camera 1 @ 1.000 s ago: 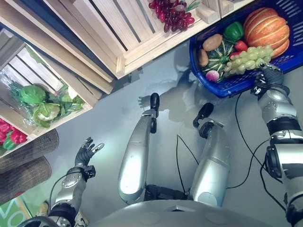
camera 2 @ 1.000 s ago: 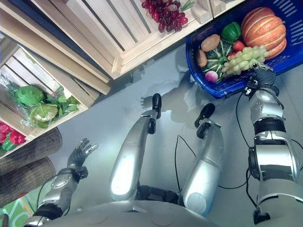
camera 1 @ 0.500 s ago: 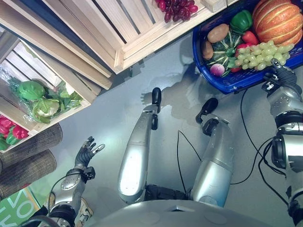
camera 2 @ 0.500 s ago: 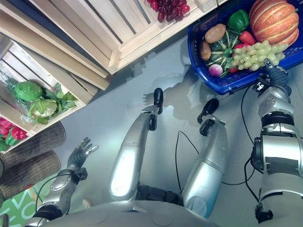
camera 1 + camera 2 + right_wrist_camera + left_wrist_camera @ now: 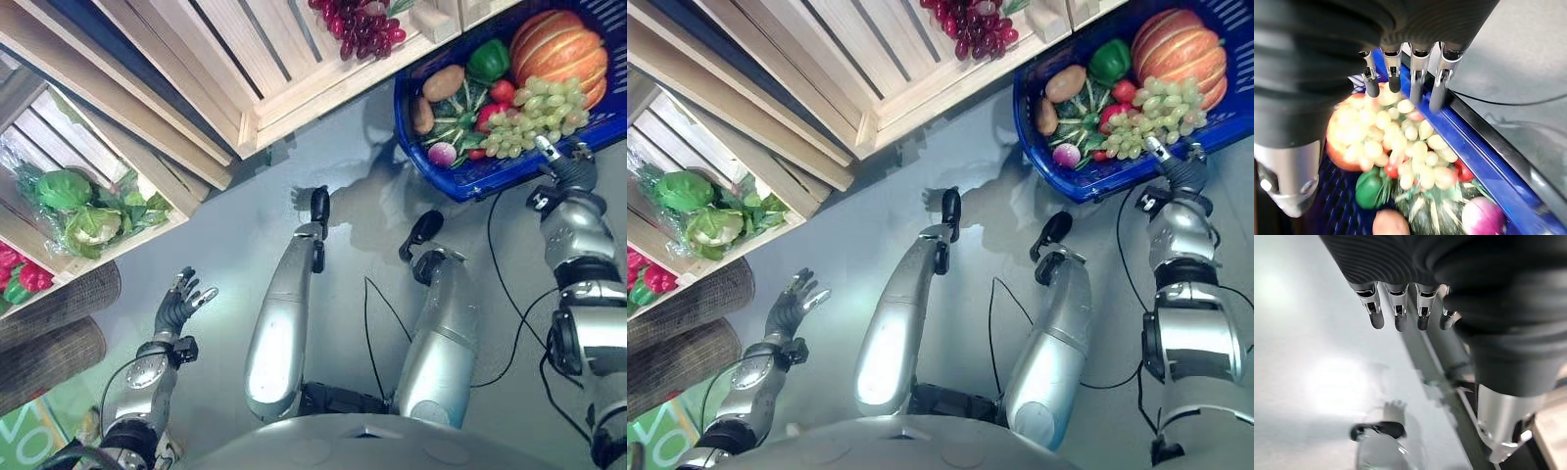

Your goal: Pick up fruits and vegetables into the basket

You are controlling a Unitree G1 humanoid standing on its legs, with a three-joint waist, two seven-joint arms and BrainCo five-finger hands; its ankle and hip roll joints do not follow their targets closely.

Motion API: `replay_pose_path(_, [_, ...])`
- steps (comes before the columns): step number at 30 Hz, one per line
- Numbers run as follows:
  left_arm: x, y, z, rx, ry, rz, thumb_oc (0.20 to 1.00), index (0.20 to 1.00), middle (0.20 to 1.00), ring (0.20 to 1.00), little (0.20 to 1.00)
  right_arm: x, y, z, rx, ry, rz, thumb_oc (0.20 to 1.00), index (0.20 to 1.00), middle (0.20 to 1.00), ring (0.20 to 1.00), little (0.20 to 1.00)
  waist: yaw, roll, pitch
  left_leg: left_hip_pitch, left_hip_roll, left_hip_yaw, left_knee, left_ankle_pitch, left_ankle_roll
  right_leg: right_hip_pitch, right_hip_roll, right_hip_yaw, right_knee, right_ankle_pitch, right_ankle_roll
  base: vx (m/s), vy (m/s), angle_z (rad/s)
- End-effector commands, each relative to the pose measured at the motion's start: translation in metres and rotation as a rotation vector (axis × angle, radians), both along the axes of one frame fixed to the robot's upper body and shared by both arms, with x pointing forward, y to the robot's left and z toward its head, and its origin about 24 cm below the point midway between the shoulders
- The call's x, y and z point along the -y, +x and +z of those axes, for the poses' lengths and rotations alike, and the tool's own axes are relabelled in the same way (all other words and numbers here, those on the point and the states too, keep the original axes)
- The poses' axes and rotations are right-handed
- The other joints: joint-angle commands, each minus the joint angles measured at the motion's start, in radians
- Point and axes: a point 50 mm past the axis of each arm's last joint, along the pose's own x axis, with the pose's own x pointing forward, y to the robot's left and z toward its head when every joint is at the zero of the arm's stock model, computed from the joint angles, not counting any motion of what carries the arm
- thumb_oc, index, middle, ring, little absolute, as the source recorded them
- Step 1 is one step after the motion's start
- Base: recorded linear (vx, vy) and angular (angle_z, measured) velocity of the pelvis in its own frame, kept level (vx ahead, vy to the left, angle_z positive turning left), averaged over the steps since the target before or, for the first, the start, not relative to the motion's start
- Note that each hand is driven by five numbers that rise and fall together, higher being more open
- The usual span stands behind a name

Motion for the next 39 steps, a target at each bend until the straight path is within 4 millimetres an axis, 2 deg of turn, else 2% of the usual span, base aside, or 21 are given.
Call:
replay_pose_path(1, [0.004,0.0,0.012,0.082,0.064,-0.043,1.0,1.0,1.0,1.0,1.0,0.006,-0.018,-0.006,-0.002,-0.139,0.02,1.0,1.0,1.0,1.0,1.0,-0.059,0.08,-0.048,0.046,0.017,0.012,-0.047,-0.04,0.023,0.088,0.048,0.006,-0.069,-0.01,0.054,-0.02,-0.002,-0.11])
replay_pose_path(4, [0.004,0.013,0.037,0.231,0.095,-0.041,1.0,1.0,1.0,1.0,1.0,-0.021,-0.028,-0.032,-0.016,-0.16,0.101,1.0,1.0,1.0,1.0,1.0,-0.085,0.038,-0.048,0.099,0.028,0.018,-0.069,-0.041,0.024,0.155,0.062,0.006,-0.119,0.01,0.066,-0.01,-0.008,-0.09])
replay_pose_path(7, [0.006,0.028,0.068,0.377,0.247,-0.039,1.0,1.0,1.0,1.0,1.0,-0.045,-0.042,-0.053,-0.027,-0.175,0.177,1.0,1.0,1.0,1.0,1.0,-0.107,0.002,-0.048,0.15,0.038,0.021,-0.09,-0.044,0.022,0.213,0.073,0.012,-0.164,0.027,0.079,0.0,-0.011,-0.11])
replay_pose_path(8, [0.007,0.028,0.071,0.397,0.26,-0.044,1.0,1.0,1.0,1.0,1.0,-0.046,-0.042,-0.054,-0.028,-0.181,0.182,1.0,1.0,1.0,1.0,1.0,-0.108,-0.001,-0.048,0.154,0.039,0.022,-0.093,-0.043,0.022,0.217,0.074,0.013,-0.168,0.028,0.08,-0.01,-0.007,-0.1])
replay_pose_path(10, [0.012,0.037,0.092,0.495,0.356,-0.055,1.0,1.0,1.0,1.0,1.0,-0.058,-0.049,-0.061,-0.037,-0.194,0.222,1.0,1.0,1.0,1.0,1.0,-0.121,-0.02,-0.048,0.188,0.043,0.026,-0.108,-0.044,0.021,0.257,0.081,0.017,-0.201,0.037,0.09,-0.04,-0.001,-0.08])
replay_pose_path(11, [0.016,0.041,0.107,0.574,0.433,-0.06,1.0,1.0,1.0,1.0,1.0,-0.064,-0.052,-0.064,-0.039,-0.208,0.248,1.0,1.0,1.0,1.0,1.0,-0.13,-0.03,-0.048,0.194,0.047,0.037,-0.127,-0.015,0.027,0.266,0.083,0.009,-0.229,0.068,0.085,-0.07,0.012,-0.13])
replay_pose_path(12, [0.02,0.043,0.117,0.631,0.497,-0.07,1.0,1.0,1.0,1.0,1.0,-0.068,-0.056,-0.067,-0.044,-0.217,0.265,1.0,1.0,1.0,1.0,1.0,-0.137,-0.038,-0.048,0.215,0.051,0.041,-0.133,-0.017,0.025,0.288,0.083,0.011,-0.24,0.07,0.089,-0.06,0.038,-0.24])
replay_pose_path(13, [0.026,0.047,0.13,0.707,0.674,-0.072,1.0,1.0,1.0,1.0,1.0,-0.078,-0.064,-0.073,-0.058,-0.231,0.314,1.0,1.0,1.0,1.0,1.0,-0.156,-0.053,-0.048,0.256,0.056,0.047,-0.145,-0.017,0.021,0.328,0.085,0.017,-0.263,0.077,0.096,0.02,0.039,-0.22])
replay_pose_path(14, [0.026,0.049,0.133,0.716,0.706,-0.074,1.0,1.0,1.0,1.0,1.0,-0.08,-0.065,-0.073,-0.063,-0.245,0.326,1.0,1.0,1.0,1.0,1.0,-0.161,-0.057,-0.048,0.267,0.058,0.05,-0.146,-0.017,0.02,0.338,0.085,0.018,-0.267,0.078,0.097,0.03,0.055,-0.2])
replay_pose_path(17, [0.025,0.057,0.144,0.778,1.06,-0.047,1.0,1.0,1.0,1.0,1.0,-0.085,-0.076,-0.073,-0.072,-0.267,0.39,1.0,1.0,1.0,1.0,1.0,-0.2,-0.076,-0.048,0.325,0.07,0.065,-0.15,-0.022,0.011,0.393,0.084,0.029,-0.293,0.086,0.107,0.03,0.066,-0.26])
replay_pose_path(21, [0.009,0.066,0.157,0.772,1.416,0.005,1.0,1.0,1.0,1.0,1.0,-0.081,-0.086,-0.069,-0.077,-0.287,0.438,1.0,1.0,1.0,1.0,1.0,-0.247,-0.086,-0.057,0.362,0.081,0.091,-0.143,-0.028,0.001,0.425,0.073,0.047,-0.313,0.095,0.117,0.03,0.105,-0.19])
replay_pose_path(23, [0.006,0.067,0.158,0.773,1.474,0.017,1.0,1.0,1.0,1.0,1.0,-0.081,-0.088,-0.068,-0.079,-0.294,0.448,1.0,1.0,1.0,1.0,1.0,-0.257,-0.086,-0.06,0.364,0.082,0.095,-0.139,-0.031,-0.001,0.425,0.071,0.051,-0.313,0.096,0.119,0.03,0.104,-0.16])
replay_pose_path(24, [0.001,0.073,0.165,0.779,1.651,0.046,1.0,1.0,1.0,1.0,1.0,-0.08,-0.09,-0.065,-0.08,-0.305,0.47,1.0,1.0,1.0,1.0,1.0,-0.28,-0.087,-0.064,0.364,0.087,0.11,-0.122,-0.041,-0.004,0.418,0.065,0.064,-0.307,0.096,0.122,0.03,0.114,-0.25])
replay_pose_path(28, [-0.016,0.089,0.178,0.66,1.905,0.057,1.0,1.0,1.0,1.0,1.0,-0.076,-0.09,-0.051,-0.071,-0.345,0.505,1.0,1.0,1.0,1.0,1.0,-0.33,-0.083,-0.056,0.349,0.096,0.139,-0.086,-0.055,-0.01,0.389,0.063,0.095,-0.291,0.097,0.125,0.03,0.121,-0.27])
replay_pose_path(39, [-0.035,0.118,0.191,0.422,2.159,0.05,1.0,1.0,1.0,1.0,1.0,-0.076,-0.085,-0.026,-0.031,-0.428,0.52,1.0,1.0,1.0,1.0,1.0,-0.402,-0.077,-0.048,0.248,0.105,0.178,-0.043,-0.068,-0.017,0.263,0.088,0.153,-0.265,0.098,0.124,0.02,0.067,-0.14])
